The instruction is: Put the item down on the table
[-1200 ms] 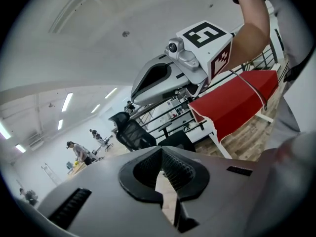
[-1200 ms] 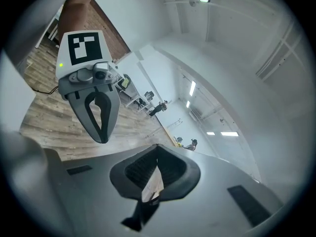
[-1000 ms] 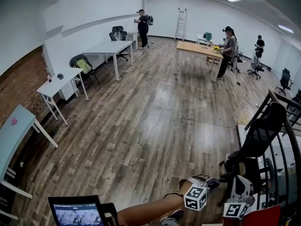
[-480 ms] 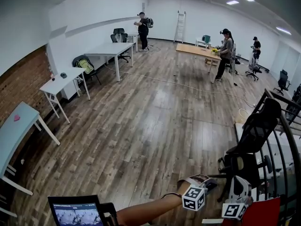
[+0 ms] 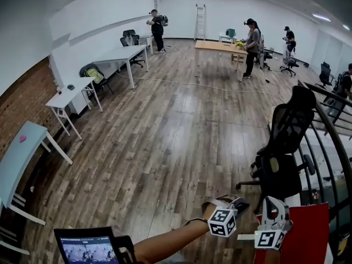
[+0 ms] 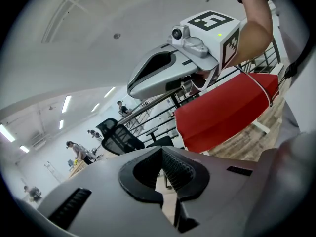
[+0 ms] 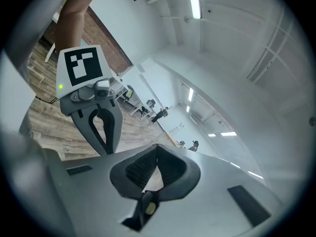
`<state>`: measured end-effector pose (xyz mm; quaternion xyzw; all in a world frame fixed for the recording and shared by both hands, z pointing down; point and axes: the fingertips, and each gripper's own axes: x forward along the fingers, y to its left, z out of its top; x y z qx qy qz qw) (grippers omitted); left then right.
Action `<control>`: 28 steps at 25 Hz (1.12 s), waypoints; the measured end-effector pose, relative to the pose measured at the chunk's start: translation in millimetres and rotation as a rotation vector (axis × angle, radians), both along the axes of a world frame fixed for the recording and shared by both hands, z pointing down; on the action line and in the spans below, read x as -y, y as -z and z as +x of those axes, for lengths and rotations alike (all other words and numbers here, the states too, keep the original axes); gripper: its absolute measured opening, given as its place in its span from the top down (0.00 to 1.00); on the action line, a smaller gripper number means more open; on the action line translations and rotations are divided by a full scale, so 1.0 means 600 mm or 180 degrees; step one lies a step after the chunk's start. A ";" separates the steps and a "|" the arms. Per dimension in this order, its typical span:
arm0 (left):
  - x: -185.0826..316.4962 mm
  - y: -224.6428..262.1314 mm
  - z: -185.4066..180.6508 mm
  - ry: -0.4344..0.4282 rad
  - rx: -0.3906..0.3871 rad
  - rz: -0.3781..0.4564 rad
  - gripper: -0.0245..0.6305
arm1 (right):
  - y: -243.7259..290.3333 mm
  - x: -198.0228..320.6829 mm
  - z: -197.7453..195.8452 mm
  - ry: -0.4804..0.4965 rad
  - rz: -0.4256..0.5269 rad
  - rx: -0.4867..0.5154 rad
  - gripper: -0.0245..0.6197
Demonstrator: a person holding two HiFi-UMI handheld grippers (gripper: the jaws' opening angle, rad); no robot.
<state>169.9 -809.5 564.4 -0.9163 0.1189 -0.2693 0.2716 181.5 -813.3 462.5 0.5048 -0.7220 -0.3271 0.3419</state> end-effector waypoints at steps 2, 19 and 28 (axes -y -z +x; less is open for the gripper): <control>-0.050 -0.002 0.033 -0.0021 -0.0030 -0.0052 0.96 | -0.004 -0.047 0.031 -0.0029 -0.0028 0.0005 0.96; -0.316 0.023 0.053 0.0069 0.0018 0.0059 0.96 | 0.008 -0.306 0.064 0.0008 -0.0017 -0.0042 0.96; -0.406 -0.014 -0.097 0.0348 -0.0011 -0.0072 0.96 | -0.015 -0.386 -0.064 0.0162 -0.0098 -0.0053 0.96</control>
